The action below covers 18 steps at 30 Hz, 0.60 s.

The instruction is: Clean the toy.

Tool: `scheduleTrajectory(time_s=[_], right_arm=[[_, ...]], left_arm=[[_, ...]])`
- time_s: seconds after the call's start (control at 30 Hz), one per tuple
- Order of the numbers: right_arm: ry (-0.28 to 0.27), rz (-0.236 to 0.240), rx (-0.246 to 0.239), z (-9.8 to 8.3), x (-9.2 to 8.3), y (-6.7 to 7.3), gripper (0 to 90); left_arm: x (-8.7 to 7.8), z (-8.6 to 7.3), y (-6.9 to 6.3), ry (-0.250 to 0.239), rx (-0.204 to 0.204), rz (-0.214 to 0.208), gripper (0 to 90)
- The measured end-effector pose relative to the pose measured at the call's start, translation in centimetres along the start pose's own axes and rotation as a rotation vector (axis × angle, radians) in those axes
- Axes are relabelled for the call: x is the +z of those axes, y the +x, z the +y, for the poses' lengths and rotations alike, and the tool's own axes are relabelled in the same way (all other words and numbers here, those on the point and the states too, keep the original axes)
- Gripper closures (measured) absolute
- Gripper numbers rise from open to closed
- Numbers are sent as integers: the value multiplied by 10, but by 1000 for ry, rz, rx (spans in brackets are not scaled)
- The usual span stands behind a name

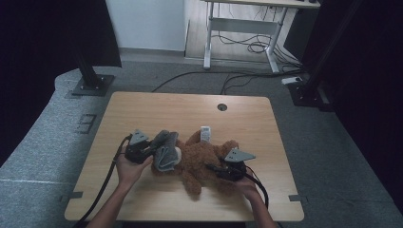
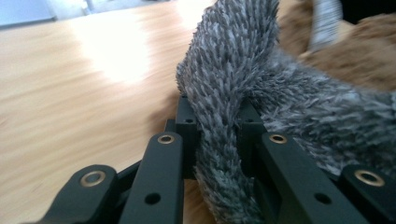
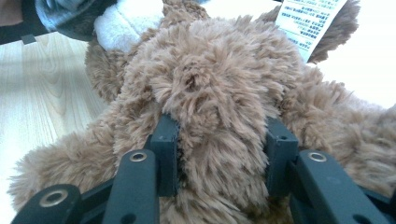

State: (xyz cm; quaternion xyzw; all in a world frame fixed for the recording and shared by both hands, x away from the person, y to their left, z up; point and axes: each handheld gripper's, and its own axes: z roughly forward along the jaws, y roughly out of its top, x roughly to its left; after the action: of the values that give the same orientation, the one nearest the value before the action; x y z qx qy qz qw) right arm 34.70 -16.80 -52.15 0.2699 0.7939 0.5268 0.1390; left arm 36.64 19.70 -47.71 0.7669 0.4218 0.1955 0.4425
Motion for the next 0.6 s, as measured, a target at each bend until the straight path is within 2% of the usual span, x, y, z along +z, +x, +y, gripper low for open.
scheduleTrajectory(time_s=[0.03,0.1,0.17,0.2,0.27,0.33,0.4,0.43,0.47,0.5,0.53,0.57,0.6], right_arm=[[0,0,4,0,0,0,575],[-3,1,10,0,0,-1,575],[-3,2,13,0,0,-2,575],[-3,2,13,0,0,-2,575],[-5,3,16,-1,0,-2,575],[-6,3,17,-1,0,-2,575],[-8,3,18,-1,0,-3,574],[-9,4,23,-1,0,-3,575],[-8,7,27,-1,0,-4,574],[-10,11,34,-1,0,-4,575],[-7,11,36,-1,0,-5,575],[-8,12,37,-1,0,-5,575],[-8,12,37,-1,0,-5,575]], left_arm=[[-2,-8,11,13,-27,18,769],[0,-19,19,36,-51,27,769],[3,-28,25,64,-59,40,769],[3,-28,25,64,-59,40,769],[9,-41,33,114,-79,46,768],[11,-45,36,127,-93,46,767],[9,-43,36,114,-97,42,766],[0,-34,29,62,-79,27,764],[0,-34,29,62,-79,27,763],[-11,-20,16,-6,-48,-9,761],[-16,-12,7,-40,-29,-29,762],[-19,-4,-2,-70,-7,-49,762],[-19,-4,-2,-70,-7,-49,763]])
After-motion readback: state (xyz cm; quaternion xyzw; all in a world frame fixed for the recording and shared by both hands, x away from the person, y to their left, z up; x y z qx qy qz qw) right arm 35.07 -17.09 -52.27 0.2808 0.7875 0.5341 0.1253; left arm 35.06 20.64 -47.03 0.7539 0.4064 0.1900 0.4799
